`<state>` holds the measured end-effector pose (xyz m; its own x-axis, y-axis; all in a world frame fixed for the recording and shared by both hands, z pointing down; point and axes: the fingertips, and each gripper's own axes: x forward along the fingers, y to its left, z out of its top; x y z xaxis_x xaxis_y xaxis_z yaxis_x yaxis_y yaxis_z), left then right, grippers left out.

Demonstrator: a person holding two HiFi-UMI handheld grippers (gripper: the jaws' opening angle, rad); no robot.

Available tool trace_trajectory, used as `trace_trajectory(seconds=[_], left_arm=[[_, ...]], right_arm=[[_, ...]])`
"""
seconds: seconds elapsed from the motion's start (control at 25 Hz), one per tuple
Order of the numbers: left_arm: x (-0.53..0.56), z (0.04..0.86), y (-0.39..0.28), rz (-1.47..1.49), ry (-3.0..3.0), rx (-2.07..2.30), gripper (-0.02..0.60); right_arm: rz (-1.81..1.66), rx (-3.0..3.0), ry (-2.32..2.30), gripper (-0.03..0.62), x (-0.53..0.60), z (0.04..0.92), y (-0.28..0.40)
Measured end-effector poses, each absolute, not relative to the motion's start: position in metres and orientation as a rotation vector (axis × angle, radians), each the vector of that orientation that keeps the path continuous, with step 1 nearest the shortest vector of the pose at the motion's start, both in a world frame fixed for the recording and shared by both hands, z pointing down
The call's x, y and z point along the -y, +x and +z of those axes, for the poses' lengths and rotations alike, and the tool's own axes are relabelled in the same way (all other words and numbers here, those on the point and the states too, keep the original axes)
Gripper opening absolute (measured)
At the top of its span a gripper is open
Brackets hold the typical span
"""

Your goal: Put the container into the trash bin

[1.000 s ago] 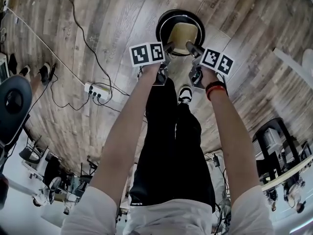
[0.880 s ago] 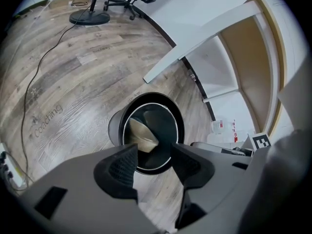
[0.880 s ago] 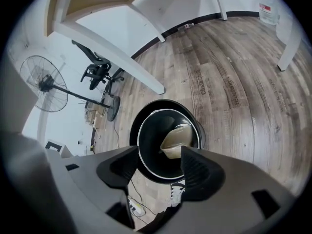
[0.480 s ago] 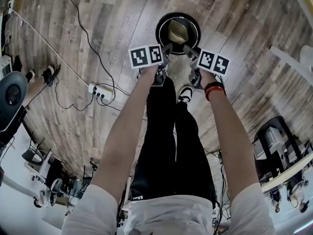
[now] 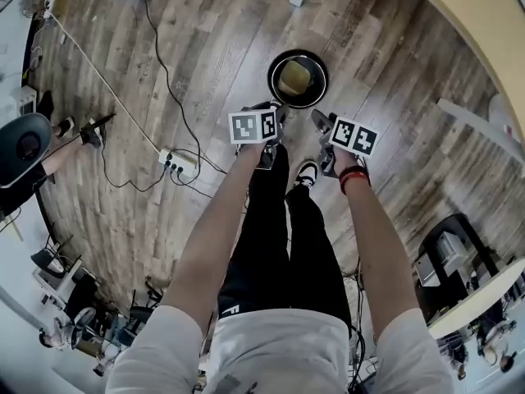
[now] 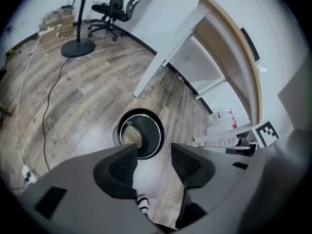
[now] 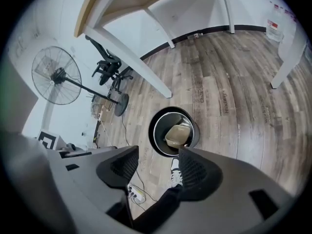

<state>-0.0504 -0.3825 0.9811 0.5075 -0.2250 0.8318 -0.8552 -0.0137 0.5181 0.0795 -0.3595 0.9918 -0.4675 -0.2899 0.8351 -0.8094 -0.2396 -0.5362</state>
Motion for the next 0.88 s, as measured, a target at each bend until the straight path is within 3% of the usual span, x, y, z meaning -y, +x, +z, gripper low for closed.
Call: trace_trajectory(seconds=[0.88], left_arm=[[0.328,0.668,-0.045,0.622,1.804,1.062,0.213]], right_arm=[[1.364,1.853,1.322,0.264,0.312,0.688,0.102]])
